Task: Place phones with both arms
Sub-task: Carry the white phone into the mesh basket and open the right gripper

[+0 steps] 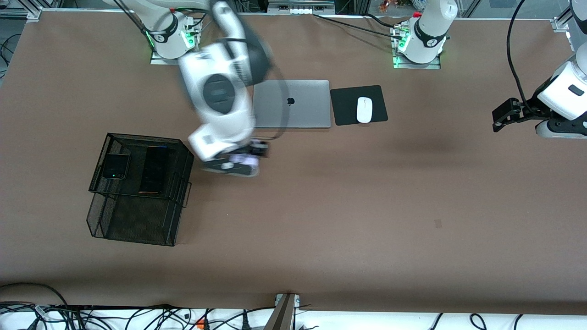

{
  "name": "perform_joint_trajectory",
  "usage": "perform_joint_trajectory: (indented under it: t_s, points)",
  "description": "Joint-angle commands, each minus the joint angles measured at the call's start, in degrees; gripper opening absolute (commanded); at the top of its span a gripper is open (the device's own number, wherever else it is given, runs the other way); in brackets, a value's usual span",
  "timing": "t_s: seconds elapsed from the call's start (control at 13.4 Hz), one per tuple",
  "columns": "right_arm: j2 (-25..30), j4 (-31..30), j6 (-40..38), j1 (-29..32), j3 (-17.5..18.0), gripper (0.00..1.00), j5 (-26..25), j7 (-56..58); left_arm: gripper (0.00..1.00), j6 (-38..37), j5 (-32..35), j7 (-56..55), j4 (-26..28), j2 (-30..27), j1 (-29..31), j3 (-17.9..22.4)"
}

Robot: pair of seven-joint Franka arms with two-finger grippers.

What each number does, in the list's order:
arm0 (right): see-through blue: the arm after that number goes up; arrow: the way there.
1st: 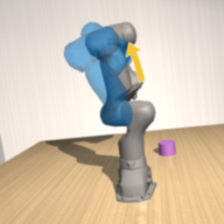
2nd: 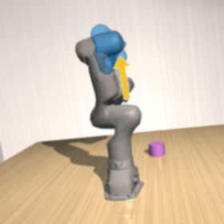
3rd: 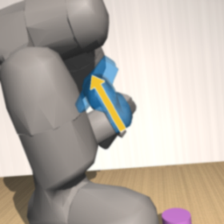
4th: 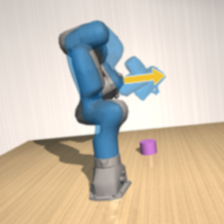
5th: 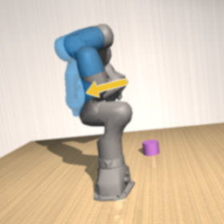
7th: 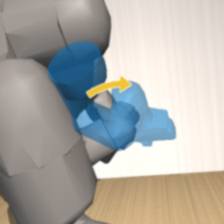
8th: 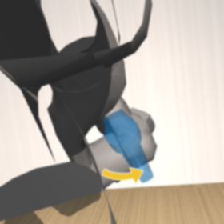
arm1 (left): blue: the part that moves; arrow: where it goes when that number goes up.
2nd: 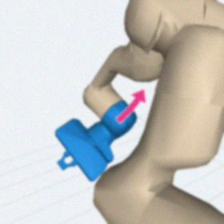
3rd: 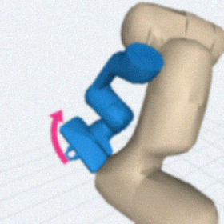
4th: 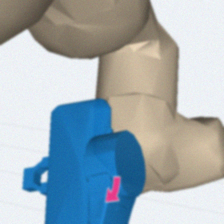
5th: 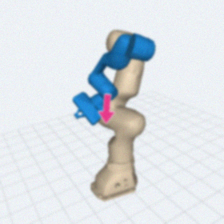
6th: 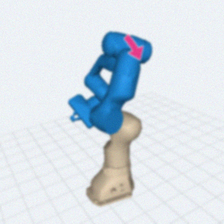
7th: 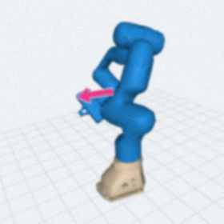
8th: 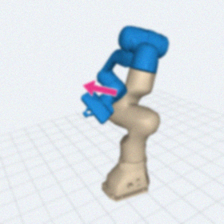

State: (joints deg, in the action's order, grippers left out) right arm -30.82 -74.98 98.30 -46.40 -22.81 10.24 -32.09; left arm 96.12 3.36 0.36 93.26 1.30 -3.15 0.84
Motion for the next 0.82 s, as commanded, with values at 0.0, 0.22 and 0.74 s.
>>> perform_joint_trajectory:
  t_s: [0.0, 0.22, 0.74]
  points:
    - [12.8, -19.0, 3.6, 0.3, -6.0, 0.26, -0.7, 12.5, 1.0, 0.0, -0.6, -0.4, -0.7, 0.1, -0.1, 0.0]
    - [11.2, -20.0, 6.2, 2.3, -15.4, 0.26, -0.3, 26.2, 1.0, -0.1, -0.6, -0.4, -0.7, 0.1, -0.1, 0.0]
    - [-10.5, 3.1, 8.7, 19.7, -15.1, 0.26, 9.5, 39.3, 1.0, -0.7, -0.9, -0.3, -0.7, 0.1, -0.2, 0.0]
